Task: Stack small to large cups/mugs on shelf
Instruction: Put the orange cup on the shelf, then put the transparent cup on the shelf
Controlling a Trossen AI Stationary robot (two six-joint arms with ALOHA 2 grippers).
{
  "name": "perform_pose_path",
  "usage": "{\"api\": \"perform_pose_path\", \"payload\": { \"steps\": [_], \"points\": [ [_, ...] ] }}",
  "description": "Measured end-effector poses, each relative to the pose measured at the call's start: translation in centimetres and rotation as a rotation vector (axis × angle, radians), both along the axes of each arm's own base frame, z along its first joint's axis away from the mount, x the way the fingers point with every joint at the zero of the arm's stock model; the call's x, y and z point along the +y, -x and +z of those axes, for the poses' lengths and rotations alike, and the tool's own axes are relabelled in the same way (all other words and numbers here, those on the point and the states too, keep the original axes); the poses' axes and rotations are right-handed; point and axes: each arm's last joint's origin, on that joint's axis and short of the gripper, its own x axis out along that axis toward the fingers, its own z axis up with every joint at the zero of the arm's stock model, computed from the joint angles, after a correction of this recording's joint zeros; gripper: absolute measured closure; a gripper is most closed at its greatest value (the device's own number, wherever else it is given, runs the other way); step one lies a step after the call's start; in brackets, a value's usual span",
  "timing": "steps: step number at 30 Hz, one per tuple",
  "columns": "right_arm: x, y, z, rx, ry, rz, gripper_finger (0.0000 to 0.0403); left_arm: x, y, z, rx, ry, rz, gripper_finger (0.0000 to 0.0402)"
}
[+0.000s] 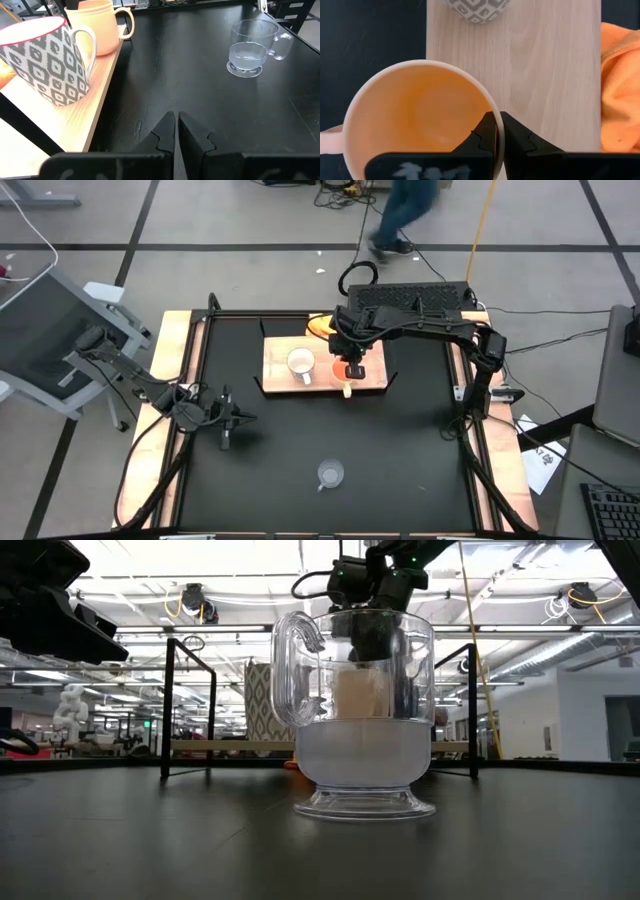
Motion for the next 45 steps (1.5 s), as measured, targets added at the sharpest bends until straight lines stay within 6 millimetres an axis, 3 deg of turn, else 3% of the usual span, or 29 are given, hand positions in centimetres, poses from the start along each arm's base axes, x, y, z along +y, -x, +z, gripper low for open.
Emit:
{"api": "perform_pose_path", "payload": {
  "steps": [13, 32, 39, 45],
  "points": [
    [0.0, -0.1, -0.2, -0.012, 0.003, 0.0, 0.0396, 0.0, 0.0, 0.0, 0.0, 0.0, 0.0, 0.0378],
    [-0.4, -0.5, 0.0, -0.071, 0.027, -0.009, 0.033, 0.0, 0.0, -0.1, 0.007, -0.003, 0.001, 0.0378],
    [-0.3, -0.2, 1.9, -0.128, 0.052, -0.013, 0.0316, 0.0, 0.0, 0.0, 0.001, 0.007, 0.003, 0.0378],
    [0.8, 1.9, 6.0, -0.229, 0.09, -0.008, 0.0323, -0.1, -0.1, 0.2, -0.019, 0.02, 0.003, 0.0378]
  ]
}}
